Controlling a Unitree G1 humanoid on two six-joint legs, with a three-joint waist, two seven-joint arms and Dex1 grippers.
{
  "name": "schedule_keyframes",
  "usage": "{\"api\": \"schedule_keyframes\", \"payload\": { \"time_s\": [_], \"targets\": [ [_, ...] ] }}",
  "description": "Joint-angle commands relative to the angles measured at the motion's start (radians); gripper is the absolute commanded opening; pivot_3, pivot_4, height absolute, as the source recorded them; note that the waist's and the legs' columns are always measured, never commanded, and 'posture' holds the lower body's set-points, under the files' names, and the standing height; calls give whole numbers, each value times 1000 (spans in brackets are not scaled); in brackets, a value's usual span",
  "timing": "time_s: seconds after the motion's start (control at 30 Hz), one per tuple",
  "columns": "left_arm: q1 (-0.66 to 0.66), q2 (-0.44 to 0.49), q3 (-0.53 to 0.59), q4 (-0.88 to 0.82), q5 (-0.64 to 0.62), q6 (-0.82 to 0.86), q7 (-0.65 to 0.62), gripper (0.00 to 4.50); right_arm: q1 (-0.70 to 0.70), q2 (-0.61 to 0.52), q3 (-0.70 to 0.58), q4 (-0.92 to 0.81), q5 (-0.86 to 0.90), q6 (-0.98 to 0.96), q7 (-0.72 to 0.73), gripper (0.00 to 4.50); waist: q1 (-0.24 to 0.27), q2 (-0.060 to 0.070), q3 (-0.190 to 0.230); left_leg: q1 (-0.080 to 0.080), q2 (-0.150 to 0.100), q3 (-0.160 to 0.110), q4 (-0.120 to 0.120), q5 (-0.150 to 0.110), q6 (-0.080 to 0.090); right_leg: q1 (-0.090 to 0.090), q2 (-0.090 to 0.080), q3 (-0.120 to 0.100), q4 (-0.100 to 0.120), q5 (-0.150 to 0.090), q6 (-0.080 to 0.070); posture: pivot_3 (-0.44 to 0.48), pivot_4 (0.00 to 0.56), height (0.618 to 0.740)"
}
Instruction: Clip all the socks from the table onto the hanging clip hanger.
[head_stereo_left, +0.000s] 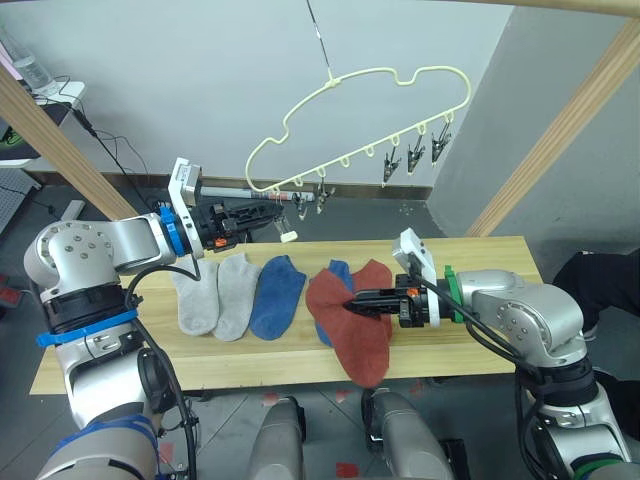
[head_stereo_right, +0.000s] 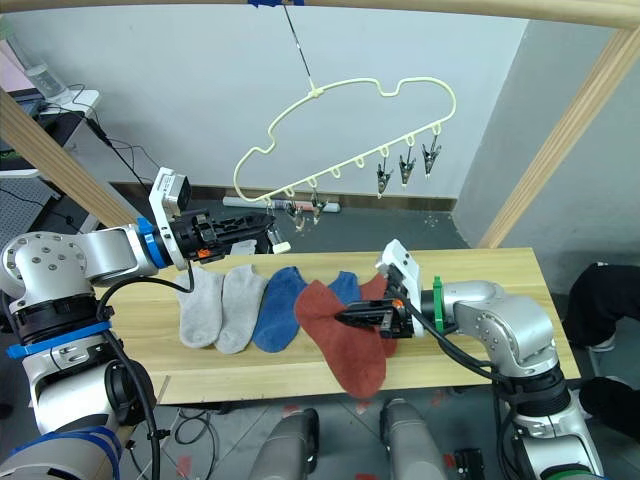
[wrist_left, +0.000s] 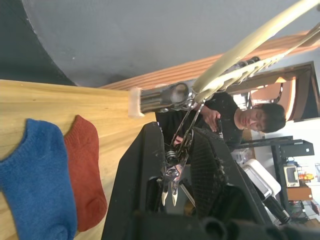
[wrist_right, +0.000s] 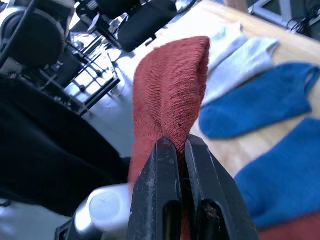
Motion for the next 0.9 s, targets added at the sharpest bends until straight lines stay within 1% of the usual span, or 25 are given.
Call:
{"api": "schedule_keyframes", "payload": {
  "time_s": [0.03,0.1,0.4,0.63,0.9],
  "targets": [
    [-8,-5,8,-9,-20,18,0,666,-28,24,26,22,10,-31,-32,38,5,0,0,-2,0,0,0,0,0,-2,0,0,0,0,0,43,278,740],
    [-12,-14,14,-9,-24,23,2,666,-56,49,46,54,4,-53,-47,38,6,0,0,-2,0,0,0,0,0,-3,0,-1,1,0,0,43,278,740],
    [-10,-29,24,-18,-28,40,8,666,-98,81,87,130,-5,-114,-80,38,6,0,0,-2,1,0,0,0,0,-3,0,-1,1,0,0,49,273,740],
    [-7,-19,11,-23,-30,40,0,666,-134,96,84,181,-3,-141,-99,38,6,0,0,-2,1,-1,0,0,0,-3,0,-1,2,0,0,49,278,740],
    [3,-12,6,-26,-27,39,-4,666,-155,90,74,187,11,-141,-101,38,6,0,0,-2,1,-1,0,0,0,-3,0,-1,2,0,0,49,284,740]
  ]
}}
